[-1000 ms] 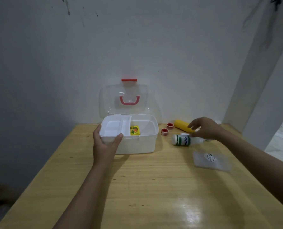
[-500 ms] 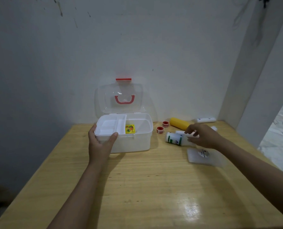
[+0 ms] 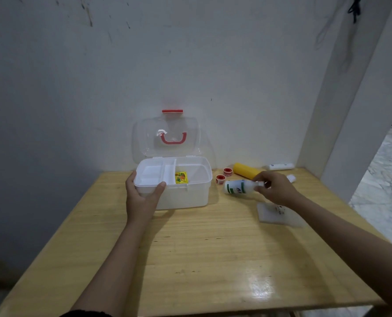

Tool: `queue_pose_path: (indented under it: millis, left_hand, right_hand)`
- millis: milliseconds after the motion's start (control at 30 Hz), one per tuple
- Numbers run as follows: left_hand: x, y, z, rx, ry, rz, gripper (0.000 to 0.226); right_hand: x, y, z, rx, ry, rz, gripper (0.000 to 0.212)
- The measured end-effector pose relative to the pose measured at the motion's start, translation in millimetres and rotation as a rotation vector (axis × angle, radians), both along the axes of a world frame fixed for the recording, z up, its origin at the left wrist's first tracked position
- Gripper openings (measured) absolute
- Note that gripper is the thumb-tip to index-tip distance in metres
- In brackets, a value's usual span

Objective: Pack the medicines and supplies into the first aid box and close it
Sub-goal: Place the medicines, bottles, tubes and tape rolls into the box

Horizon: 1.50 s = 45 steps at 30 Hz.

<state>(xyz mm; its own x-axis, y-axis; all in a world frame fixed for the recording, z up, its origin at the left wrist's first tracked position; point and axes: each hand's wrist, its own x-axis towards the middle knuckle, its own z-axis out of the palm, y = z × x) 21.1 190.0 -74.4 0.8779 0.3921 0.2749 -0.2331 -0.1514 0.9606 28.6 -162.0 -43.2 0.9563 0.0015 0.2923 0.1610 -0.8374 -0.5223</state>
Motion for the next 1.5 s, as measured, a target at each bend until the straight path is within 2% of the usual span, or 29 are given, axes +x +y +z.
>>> queue_pose_path:
  millis: [200,367,667,867,1167,1233,1333,1500]
  left_hand:
    - [4,2,-4,-0.011,0.010,0.001,0.083]
    - [5,1,-5,-0.028,0.012,0.001,0.083]
    - [4,1,-2,-0.031,0.008,-0.009,0.083]
    - [3,2,-2,-0.031,0.009,-0.013,0.082]
    - [2,1,-3,-0.038,-0.014,-0.003,0.082]
    - [2,0,-3,-0.037,-0.015,-0.002,0.082]
    - [2,-1,-3,-0.040,-0.018,0.000,0.081]
    - [3,-1,-4,-0.028,-0.020,0.009,0.080]
  right_hand:
    - [-13,16,36,0.177,-0.184,-0.003,0.015]
    - [-19,44,82,0.251,-0.262,0.132,0.019]
    - [16,133,73,0.017,-0.128,0.267,0.021]
    - [32,167,57,0.039,0.015,0.331,0.026]
    - [31,164,48,0.075,-0.003,0.405,0.028]
    - [27,148,47,0.146,-0.071,0.372,0.027]
    - [31,105,42,0.211,-0.177,0.195,0.017]
    - [54,11,16,0.097,-0.128,-0.175,0.018]
